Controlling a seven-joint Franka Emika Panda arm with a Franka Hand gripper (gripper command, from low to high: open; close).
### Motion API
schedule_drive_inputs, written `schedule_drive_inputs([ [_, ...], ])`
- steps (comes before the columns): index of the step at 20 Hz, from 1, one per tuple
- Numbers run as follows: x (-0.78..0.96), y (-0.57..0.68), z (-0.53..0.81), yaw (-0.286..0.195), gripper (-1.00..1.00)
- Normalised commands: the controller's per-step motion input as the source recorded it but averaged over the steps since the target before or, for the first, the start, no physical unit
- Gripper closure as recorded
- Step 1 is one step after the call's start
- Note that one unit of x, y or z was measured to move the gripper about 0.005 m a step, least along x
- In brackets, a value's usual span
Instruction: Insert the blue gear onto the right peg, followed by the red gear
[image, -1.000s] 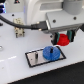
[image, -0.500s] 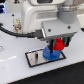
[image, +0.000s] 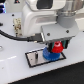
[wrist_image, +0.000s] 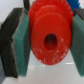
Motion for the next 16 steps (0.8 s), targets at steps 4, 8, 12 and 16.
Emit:
schedule_drive_inputs([
  [4, 0.09, -0.12, 0.39, 0.000, 1.00],
  [8, 0.26, -0.11, 0.04, 0.000, 1.00],
  [12, 0.33, -0.11, -0.09, 0.000, 1.00],
  [16, 0.27, -0.21, -0.16, 0.000, 1.00],
])
